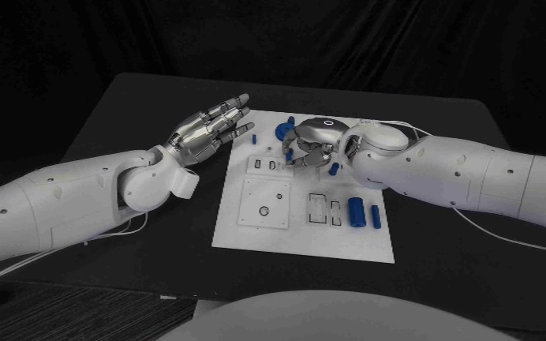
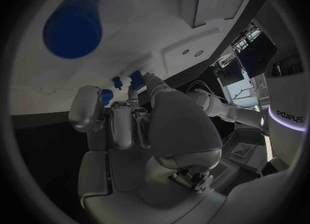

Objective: Assemble the parts on the task board

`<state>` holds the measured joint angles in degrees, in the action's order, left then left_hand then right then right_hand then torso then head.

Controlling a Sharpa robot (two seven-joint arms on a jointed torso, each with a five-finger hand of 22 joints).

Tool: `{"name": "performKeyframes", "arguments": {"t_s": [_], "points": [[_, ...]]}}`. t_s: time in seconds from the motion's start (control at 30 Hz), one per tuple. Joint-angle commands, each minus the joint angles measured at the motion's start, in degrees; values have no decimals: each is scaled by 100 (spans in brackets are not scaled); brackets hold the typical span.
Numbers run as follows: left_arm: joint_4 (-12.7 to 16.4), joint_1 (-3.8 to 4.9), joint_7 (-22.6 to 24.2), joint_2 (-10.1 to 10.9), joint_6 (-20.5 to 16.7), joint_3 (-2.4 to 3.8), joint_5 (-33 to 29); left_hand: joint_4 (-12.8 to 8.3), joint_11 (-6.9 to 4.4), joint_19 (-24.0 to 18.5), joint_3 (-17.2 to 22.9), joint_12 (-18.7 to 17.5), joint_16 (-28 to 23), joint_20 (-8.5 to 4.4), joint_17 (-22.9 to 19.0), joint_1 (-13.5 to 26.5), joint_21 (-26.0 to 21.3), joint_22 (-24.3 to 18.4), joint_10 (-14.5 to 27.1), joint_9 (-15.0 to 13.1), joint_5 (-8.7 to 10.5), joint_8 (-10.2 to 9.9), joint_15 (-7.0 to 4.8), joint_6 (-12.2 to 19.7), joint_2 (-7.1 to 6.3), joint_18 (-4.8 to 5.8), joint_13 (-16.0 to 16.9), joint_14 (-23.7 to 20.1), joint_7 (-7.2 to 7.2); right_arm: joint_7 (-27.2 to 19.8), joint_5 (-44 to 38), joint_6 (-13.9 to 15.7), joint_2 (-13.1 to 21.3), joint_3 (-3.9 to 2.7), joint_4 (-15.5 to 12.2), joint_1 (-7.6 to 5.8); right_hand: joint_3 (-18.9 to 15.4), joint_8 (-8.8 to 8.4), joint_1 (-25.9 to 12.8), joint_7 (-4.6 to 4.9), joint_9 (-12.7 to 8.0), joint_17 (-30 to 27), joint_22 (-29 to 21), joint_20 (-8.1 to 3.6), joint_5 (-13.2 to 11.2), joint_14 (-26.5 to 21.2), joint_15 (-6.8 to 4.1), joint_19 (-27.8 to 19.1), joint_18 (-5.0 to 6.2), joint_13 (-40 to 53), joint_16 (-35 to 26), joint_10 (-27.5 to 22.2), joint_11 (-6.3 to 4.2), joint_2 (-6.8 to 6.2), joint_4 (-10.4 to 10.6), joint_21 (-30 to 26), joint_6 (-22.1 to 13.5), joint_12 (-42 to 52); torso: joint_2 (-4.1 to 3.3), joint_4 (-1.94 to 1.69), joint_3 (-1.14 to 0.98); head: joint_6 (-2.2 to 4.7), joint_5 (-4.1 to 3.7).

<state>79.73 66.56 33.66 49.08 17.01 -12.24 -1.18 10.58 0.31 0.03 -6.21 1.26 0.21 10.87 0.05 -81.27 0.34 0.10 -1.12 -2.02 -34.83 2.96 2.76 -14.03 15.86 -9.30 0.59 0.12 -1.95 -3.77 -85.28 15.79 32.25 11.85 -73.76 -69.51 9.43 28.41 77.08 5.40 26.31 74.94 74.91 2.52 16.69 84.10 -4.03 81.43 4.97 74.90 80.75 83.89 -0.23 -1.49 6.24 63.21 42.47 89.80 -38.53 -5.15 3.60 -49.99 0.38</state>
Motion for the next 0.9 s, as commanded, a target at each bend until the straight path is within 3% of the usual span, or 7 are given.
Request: {"name": "performKeyframes", "arguments": {"t_s": [0.03,0.27,0.43,0.9], "points": [[5,-8,61,-13,79,5,-4,16,0,-3,28,27,-21,31,-5,-6,-34,-10,8,-7,-31,29,38,-7,3,-103,6,-12,-16,50,-7,-112,-14,3,15,28,29,-41,8,8,-28,460,793,11,-22,337,43,-42,27,1510,-23,611,41,-62,-2,-43,-42,20,-6,-1,0,-1,-4],[-1,-8,58,-17,80,5,-4,11,0,-3,34,26,-21,30,-5,-5,-34,-10,9,-7,-32,30,35,-9,3,-103,5,-12,-18,84,-75,-188,-31,3,32,32,34,-114,3,19,-73,453,789,17,-26,334,48,-48,31,1510,-26,611,45,-70,-2,-67,-75,20,-7,1,-2,-1,-15],[-7,-8,58,-25,84,5,-4,11,0,-3,34,26,-21,30,-5,-5,-34,-10,9,-7,-32,30,35,-9,3,-103,5,-12,-18,105,-116,-227,-30,3,39,34,34,-258,-21,34,-170,429,783,25,-58,326,54,-58,37,1510,-42,611,51,-92,5,-114,-140,20,-4,3,-3,-1,-10],[-24,-11,49,-44,97,5,-4,11,0,-3,34,26,-21,30,-5,-5,-34,-10,9,-7,-32,30,35,-9,3,-103,5,-12,-18,119,-136,-227,-26,3,33,39,33,-305,-17,35,-204,424,783,27,-82,323,55,-58,37,1510,-45,611,52,-110,-5,-120,-157,20,-1,5,-11,-1,-17]]}}
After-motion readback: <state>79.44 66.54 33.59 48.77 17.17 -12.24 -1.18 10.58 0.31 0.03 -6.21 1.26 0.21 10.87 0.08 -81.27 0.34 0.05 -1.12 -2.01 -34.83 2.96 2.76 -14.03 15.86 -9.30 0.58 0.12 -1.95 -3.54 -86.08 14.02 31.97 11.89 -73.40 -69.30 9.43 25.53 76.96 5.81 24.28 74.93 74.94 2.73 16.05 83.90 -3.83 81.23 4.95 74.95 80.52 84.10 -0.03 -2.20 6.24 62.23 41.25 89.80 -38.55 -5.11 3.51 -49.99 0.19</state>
